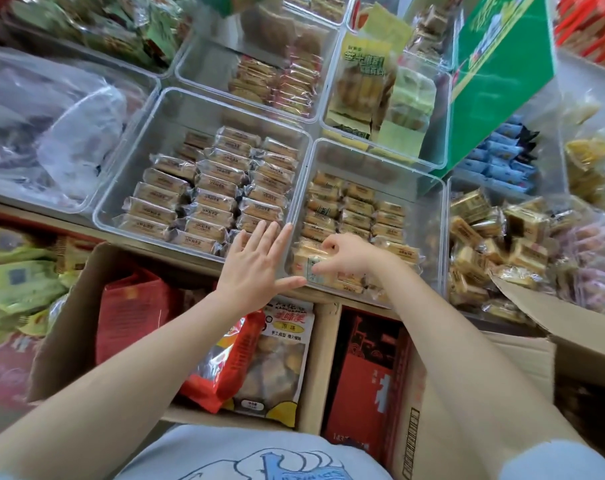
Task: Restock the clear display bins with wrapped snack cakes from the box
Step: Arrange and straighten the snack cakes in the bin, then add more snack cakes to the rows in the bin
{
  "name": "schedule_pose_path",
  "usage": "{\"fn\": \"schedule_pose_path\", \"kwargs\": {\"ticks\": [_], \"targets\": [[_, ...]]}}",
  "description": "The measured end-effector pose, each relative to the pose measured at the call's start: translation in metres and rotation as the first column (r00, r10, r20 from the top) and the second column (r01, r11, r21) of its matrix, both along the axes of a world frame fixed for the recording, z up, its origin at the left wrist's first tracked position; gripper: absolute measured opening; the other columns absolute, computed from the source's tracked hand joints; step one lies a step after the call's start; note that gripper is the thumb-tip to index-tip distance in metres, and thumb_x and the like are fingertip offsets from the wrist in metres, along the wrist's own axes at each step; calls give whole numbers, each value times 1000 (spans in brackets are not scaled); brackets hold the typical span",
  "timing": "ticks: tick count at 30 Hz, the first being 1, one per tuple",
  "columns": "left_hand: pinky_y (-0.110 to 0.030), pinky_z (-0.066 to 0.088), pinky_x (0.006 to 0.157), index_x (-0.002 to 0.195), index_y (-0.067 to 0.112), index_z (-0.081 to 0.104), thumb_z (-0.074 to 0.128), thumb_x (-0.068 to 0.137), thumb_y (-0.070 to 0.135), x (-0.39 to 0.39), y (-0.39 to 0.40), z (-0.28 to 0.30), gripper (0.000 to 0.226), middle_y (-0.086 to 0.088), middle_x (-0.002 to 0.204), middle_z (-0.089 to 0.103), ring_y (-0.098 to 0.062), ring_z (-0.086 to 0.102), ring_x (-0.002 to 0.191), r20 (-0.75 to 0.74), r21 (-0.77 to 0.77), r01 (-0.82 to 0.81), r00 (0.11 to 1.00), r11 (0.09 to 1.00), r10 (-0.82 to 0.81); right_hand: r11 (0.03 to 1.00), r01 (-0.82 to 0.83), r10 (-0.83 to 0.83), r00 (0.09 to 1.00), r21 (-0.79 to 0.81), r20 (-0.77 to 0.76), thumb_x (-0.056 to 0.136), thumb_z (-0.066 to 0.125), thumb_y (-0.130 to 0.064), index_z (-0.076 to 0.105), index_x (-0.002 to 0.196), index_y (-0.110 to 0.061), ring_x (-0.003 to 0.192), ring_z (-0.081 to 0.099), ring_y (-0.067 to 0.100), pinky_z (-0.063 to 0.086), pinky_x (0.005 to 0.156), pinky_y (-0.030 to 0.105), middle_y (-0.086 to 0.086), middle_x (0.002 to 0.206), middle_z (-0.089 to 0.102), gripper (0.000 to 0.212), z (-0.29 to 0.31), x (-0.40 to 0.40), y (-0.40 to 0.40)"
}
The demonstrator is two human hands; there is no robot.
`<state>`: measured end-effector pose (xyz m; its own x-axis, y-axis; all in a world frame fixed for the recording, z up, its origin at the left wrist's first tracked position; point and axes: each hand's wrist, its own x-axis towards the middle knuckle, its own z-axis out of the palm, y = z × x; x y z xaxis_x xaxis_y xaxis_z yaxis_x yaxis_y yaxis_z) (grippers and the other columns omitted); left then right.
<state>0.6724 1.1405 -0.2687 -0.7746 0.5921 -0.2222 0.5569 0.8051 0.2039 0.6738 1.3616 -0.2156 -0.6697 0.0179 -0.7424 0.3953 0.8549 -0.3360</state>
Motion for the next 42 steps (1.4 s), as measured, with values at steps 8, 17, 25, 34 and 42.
{"fn": "schedule_pose_path", "kwargs": {"ticks": [8,17,25,34,42], "targets": [[-47,6,125,155,25,-22,-3,77,90,1,1,1,103,-5,169,4,-22,-2,156,-8,-7,-4,1000,1000,4,980,110,-125,988,-167,-87,89,69,-48,49,138,-41,98,64,15,54,87,34,-2,124,50,53,-7,30,1],[-48,9,123,158,23,-17,-4,77,89,1,0,3,105,-7,169,7,-24,2,156,-4,-11,-1,1000,1000,1,935,321,-346,922,-153,-176,94,67,-36,55,130,-36,77,65,14,48,61,22,7,119,54,38,-29,33,-19],[-50,9,124,158,22,-18,-7,74,88,0,2,10,108,-8,169,5,-25,2,156,20,-56,11,1000,998,-9,995,93,-88,990,41,-110,104,39,-47,25,155,-41,145,31,33,33,112,47,9,161,21,53,-24,33,-36],[-47,2,126,161,11,3,32,103,56,53,23,32,79,-15,169,-1,-30,-7,156,80,147,-151,987,978,141,991,121,-135,931,-64,-338,104,46,-35,60,134,-25,122,54,20,43,100,37,0,131,57,35,66,103,-10],[-39,17,125,160,25,18,58,98,44,222,134,109,76,5,166,17,-8,12,152,527,648,-268,834,713,-166,860,415,-508,648,-297,-568,100,55,-19,71,88,-14,54,55,10,51,59,30,3,72,66,21,162,287,82]]}}
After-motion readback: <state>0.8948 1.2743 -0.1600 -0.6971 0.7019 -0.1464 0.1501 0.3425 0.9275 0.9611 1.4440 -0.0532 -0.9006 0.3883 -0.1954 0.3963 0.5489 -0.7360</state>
